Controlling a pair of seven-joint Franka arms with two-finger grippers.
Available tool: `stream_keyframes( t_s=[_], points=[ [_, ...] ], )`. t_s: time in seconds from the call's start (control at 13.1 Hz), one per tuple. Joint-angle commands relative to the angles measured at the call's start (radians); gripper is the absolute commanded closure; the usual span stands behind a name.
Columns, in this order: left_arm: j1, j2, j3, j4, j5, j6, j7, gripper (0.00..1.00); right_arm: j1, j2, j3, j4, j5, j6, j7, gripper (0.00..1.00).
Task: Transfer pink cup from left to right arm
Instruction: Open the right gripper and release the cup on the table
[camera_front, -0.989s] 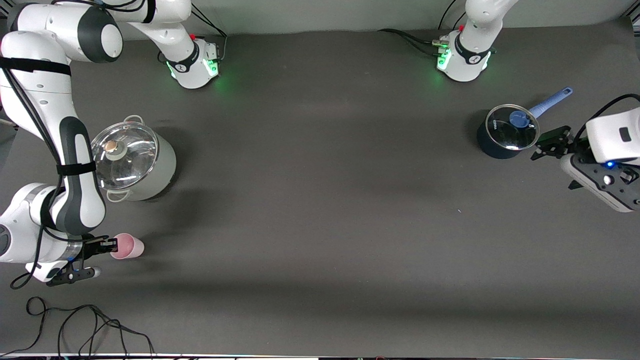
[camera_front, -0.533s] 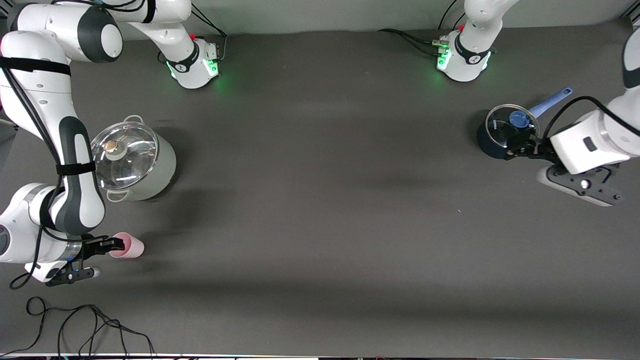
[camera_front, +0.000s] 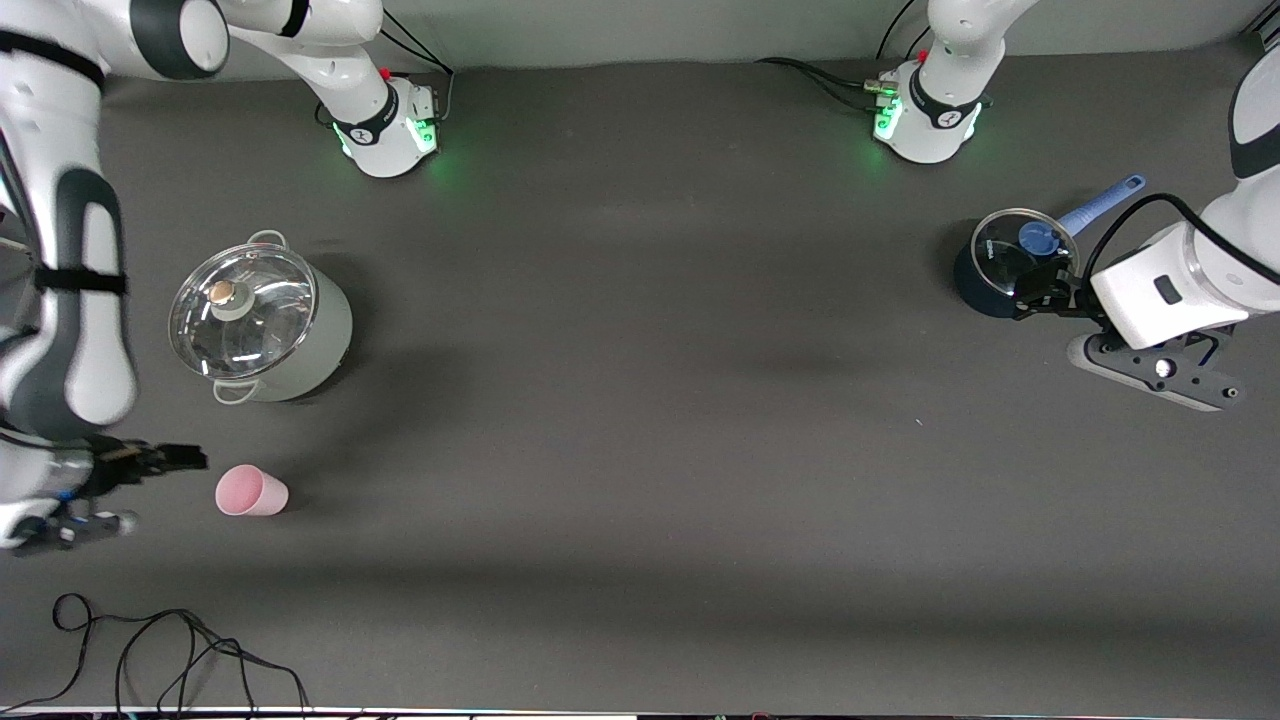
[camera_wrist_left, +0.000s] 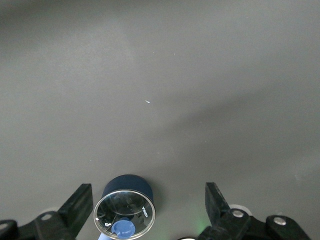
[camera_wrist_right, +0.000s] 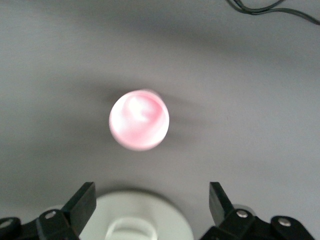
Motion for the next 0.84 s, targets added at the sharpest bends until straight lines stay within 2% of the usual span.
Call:
stream_keyframes(
  t_s=[0.0,0.23,0.46,0.53,0.76],
  points=[
    [-0.008,-0.033,0.01,-0.01,0.027,-0.008,-0.008,0.0,0.006,-0.145,-0.003,-0.033,-0.01,-0.115,-0.001,0.0],
    [-0.011,-0.036,0.01,-0.012,0.038,-0.023,-0.009,0.0,0.014,-0.255,-0.003,-0.035,-0.003,-0.234,0.024,0.0],
    [-0.011,-0.056,0.024,-0.016,0.028,-0.023,-0.037,0.0,0.046,-0.344,0.005,-0.039,0.023,-0.317,0.129,0.0],
    [-0.043,-0.061,0.051,-0.016,0.028,-0.025,-0.031,0.0,0.068,-0.37,0.002,-0.047,0.023,-0.325,0.162,0.0],
    [-0.259,-0.07,0.278,0.016,0.027,-0.051,0.003,0.0,0.089,-0.496,0.002,-0.181,0.021,-0.246,0.187,0.0]
  ],
)
